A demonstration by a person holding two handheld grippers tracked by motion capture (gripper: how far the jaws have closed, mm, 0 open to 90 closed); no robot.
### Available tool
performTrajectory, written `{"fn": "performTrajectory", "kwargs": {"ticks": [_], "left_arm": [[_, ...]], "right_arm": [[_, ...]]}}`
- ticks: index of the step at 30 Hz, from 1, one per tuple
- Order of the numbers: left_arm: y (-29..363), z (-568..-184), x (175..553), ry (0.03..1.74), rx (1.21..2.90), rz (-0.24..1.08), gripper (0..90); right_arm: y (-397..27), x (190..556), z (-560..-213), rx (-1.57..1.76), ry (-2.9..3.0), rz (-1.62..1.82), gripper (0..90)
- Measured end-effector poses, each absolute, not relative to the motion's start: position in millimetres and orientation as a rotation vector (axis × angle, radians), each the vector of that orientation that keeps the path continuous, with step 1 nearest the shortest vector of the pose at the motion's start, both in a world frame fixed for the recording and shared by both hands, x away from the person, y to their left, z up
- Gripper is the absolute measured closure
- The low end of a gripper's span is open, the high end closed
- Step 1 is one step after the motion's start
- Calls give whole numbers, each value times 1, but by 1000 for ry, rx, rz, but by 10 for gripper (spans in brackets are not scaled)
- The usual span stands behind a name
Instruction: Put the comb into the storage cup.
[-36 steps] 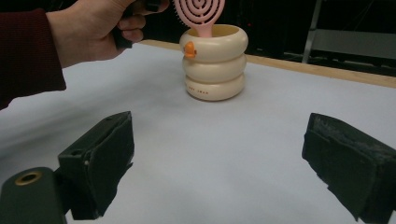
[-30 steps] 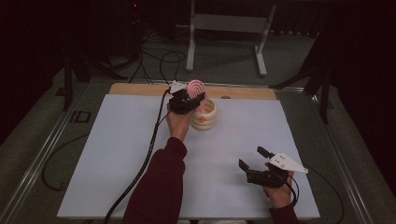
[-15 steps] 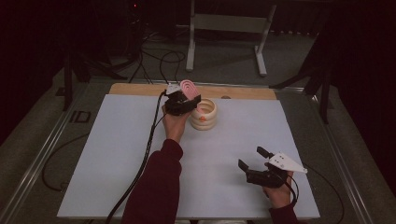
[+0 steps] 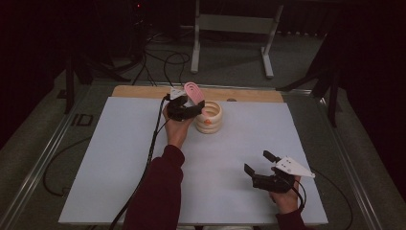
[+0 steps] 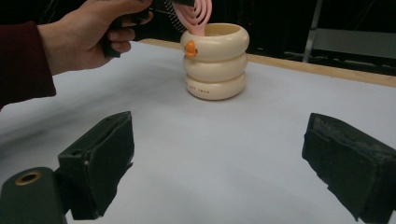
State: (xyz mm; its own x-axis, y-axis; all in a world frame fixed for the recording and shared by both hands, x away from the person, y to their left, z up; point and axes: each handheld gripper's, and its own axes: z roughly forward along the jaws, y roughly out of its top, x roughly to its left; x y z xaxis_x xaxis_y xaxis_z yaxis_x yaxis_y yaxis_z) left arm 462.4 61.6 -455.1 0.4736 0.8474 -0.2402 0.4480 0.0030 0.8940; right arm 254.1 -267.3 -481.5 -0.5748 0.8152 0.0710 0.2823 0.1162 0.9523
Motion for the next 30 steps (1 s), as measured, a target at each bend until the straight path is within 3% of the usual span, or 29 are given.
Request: {"fn": "performTrajectory", "kwargs": {"ticks": [30], "left_arm": [[78, -470, 441, 1110, 1785, 522, 3]], "right_arm": [[-266, 254, -482, 1063, 1926, 1464, 93]]}}
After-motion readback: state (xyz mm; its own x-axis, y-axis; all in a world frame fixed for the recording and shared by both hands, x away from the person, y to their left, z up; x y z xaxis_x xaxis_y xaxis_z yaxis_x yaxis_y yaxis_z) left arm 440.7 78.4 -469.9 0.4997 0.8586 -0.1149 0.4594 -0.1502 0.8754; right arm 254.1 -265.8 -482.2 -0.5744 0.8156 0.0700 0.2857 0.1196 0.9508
